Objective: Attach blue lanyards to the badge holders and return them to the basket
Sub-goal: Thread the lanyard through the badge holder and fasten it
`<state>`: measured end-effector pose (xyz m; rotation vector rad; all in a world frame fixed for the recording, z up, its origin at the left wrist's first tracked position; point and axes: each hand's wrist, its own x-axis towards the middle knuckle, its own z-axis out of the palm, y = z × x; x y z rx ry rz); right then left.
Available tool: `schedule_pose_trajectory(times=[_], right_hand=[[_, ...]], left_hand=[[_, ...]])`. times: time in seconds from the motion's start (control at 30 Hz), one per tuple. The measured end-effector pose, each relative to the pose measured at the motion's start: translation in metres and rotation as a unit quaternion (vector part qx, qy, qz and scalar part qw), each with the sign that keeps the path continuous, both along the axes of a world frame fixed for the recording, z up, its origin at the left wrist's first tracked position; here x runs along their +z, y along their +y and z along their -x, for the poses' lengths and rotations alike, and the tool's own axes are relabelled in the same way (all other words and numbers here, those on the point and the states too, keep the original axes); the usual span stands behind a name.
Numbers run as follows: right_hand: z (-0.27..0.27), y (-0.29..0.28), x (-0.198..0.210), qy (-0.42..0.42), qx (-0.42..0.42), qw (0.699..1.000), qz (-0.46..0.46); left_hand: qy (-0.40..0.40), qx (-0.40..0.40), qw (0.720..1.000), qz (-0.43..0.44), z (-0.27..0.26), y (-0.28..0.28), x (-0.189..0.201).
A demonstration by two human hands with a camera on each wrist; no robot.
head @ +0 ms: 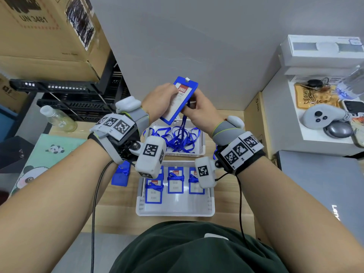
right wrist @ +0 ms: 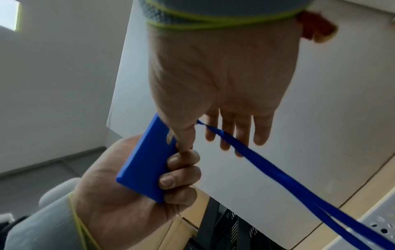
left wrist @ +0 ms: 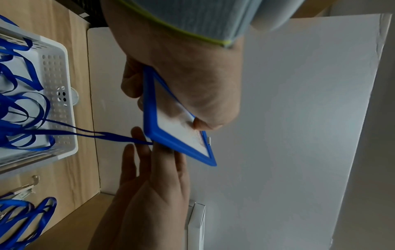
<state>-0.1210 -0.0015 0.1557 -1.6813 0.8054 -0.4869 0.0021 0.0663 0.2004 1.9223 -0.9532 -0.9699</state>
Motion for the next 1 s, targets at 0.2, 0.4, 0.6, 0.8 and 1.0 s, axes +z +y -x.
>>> schedule_pose_trajectory(times=[0.2, 0.4, 0.6, 0.8, 1.0], right_hand=[[-0.003, -0.007, 0.005, 0.084, -0.013, 0.993, 0.083], [-0.004, 0.003, 0.021, -0.026, 0.034, 0.991, -0.126], [0.005, 0.006, 0.024, -0.005, 0.045, 0.982, -0.186], [0.000, 0.008, 0.018, 0.050, 0.026, 0.991, -0.118], [0.000, 0.014, 0.023, 0.092, 0.098, 0.986, -0.099]], left_hand=[[0.001, 0.013, 1.000, 0.012, 0.001, 0.000, 0.005], [-0.047, 0.052, 0.997, 0.038, -0.005, -0.001, 0.006], [-0.209, 0.044, 0.975, 0.069, -0.019, 0.004, -0.006], [-0.218, 0.016, 0.970, 0.103, -0.013, 0.003, -0.007], [-0.280, 0.012, 0.957, 0.080, -0.018, 0.005, -0.005]])
